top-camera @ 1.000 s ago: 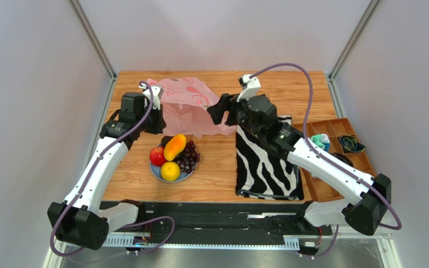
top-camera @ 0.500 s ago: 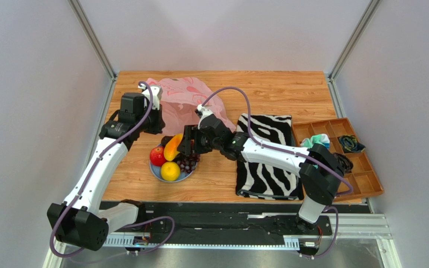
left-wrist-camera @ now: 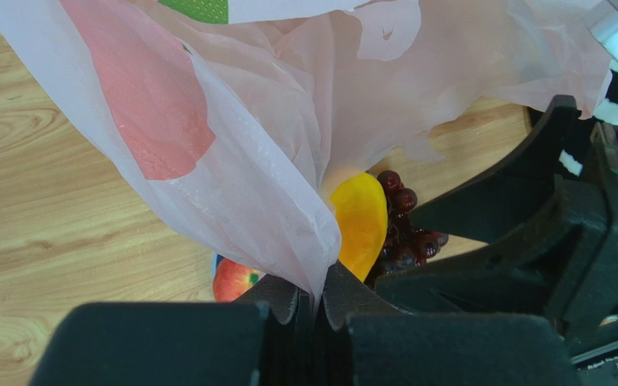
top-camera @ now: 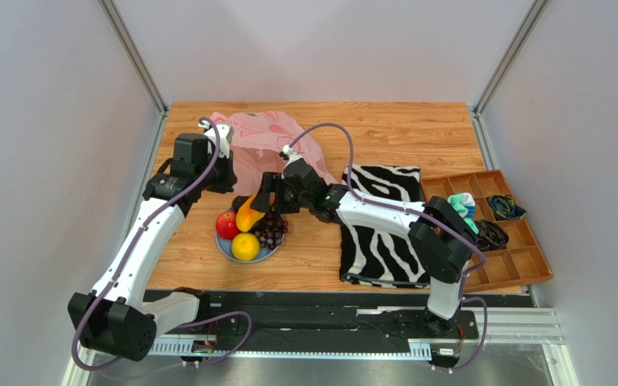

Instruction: Place the fruits into the plastic bag

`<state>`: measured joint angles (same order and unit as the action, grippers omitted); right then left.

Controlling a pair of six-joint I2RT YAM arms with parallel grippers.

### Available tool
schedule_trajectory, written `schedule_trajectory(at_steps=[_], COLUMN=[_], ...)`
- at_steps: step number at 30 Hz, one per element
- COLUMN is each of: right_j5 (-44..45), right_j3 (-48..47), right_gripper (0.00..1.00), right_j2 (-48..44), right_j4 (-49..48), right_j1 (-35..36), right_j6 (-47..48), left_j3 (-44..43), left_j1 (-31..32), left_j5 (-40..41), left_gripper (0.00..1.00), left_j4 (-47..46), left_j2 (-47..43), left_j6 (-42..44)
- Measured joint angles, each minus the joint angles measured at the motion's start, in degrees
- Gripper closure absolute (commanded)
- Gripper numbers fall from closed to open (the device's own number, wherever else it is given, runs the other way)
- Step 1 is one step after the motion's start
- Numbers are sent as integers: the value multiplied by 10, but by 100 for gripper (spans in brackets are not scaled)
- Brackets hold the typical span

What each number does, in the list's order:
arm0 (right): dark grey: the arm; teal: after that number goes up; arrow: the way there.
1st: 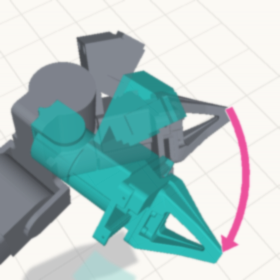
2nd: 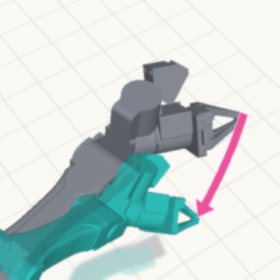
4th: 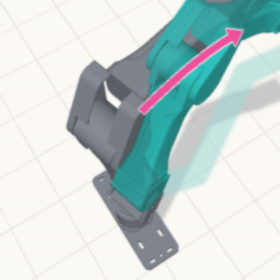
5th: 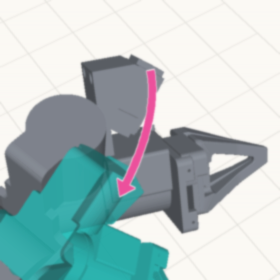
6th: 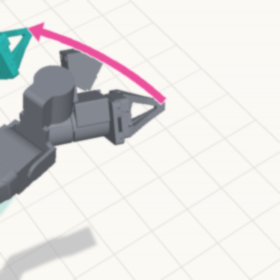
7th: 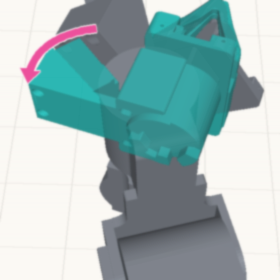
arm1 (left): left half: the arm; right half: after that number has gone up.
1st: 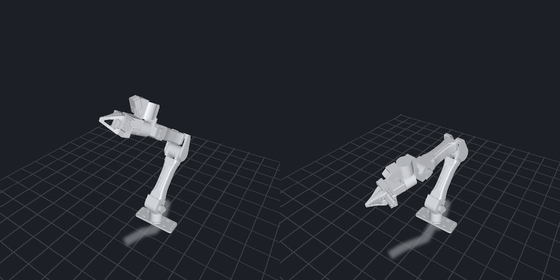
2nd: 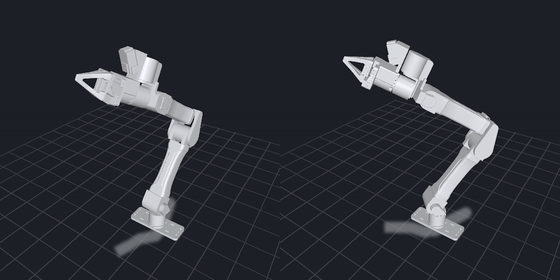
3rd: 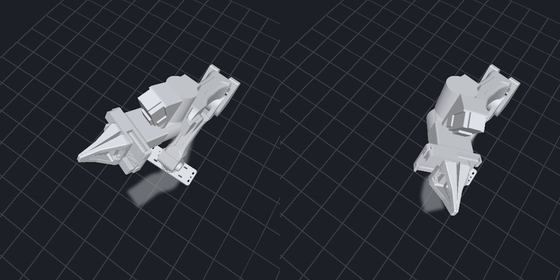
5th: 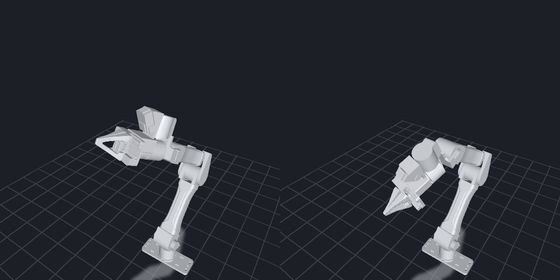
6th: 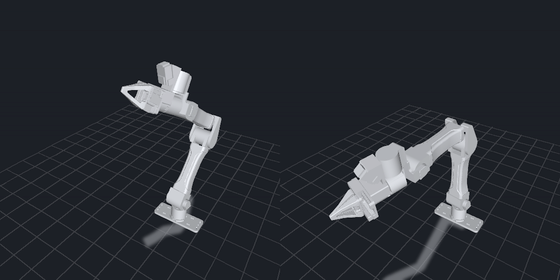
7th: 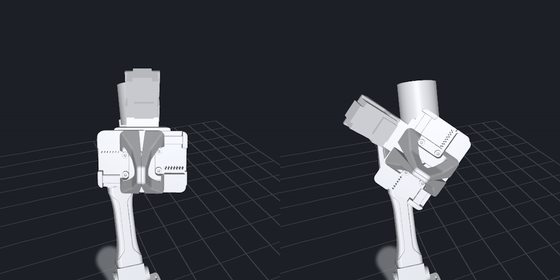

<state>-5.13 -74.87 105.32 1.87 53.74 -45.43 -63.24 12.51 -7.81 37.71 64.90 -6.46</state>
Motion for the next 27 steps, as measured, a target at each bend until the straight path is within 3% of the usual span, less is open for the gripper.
schedule_trajectory(at_steps=[27], right_j5=[-33], right_j3=[-16], right_gripper=[26], right_j2=[74], right_j4=[-50], right_j1=[-23], right_j6=[-28], left_j3=[0], left_j1=[0], left_j5=[-1], left_gripper=[100], left_j4=[2], left_j2=[0], left_j6=[0])
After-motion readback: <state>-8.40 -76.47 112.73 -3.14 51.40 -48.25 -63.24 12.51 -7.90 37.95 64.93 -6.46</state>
